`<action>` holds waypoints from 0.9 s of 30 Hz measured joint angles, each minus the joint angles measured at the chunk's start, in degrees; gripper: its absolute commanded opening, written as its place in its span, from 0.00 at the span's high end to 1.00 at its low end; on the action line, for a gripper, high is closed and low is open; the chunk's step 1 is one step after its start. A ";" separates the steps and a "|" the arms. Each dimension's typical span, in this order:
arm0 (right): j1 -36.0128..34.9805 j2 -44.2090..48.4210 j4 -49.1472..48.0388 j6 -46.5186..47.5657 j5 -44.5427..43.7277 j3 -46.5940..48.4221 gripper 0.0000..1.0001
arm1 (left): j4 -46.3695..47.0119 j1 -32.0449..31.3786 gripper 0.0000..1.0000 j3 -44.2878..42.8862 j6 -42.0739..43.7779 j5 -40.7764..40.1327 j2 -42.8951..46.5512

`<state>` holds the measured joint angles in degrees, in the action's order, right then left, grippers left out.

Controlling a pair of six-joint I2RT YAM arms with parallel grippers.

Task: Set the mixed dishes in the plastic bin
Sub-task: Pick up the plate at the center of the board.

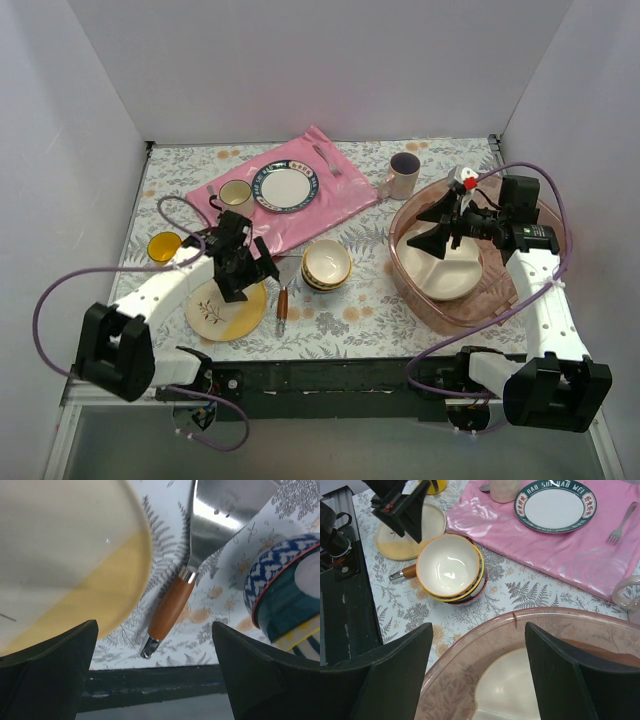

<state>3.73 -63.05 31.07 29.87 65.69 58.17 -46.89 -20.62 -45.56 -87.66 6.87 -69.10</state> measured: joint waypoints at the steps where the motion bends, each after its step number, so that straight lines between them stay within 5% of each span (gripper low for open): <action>1: -0.13 0.09 -0.09 0.02 0.17 -0.11 0.18 | -0.44 -1.29 0.02 -2.51 1.20 -1.51 -3.23; 5: -0.39 0.76 -0.96 0.11 0.44 -1.66 0.18 | -3.28 -4.72 0.08 -11.76 4.13 -8.98 -13.46; 11: -0.44 1.40 -1.60 0.13 0.46 -3.39 0.18 | -9.27 -6.78 0.38 -19.28 5.35 -17.38 -23.74; 15: -0.46 1.51 -1.75 0.15 0.44 -3.69 0.18 | -12.11 -8.13 0.49 -21.16 5.35 -20.15 -28.15; 27: -0.48 1.92 -2.34 0.28 0.46 -3.80 0.18 | -12.39 -9.18 0.57 -22.45 4.15 -22.64 -34.01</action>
<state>3.25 -61.12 28.73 30.15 66.15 54.37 -59.29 -29.80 -68.01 -83.50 -15.77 -103.11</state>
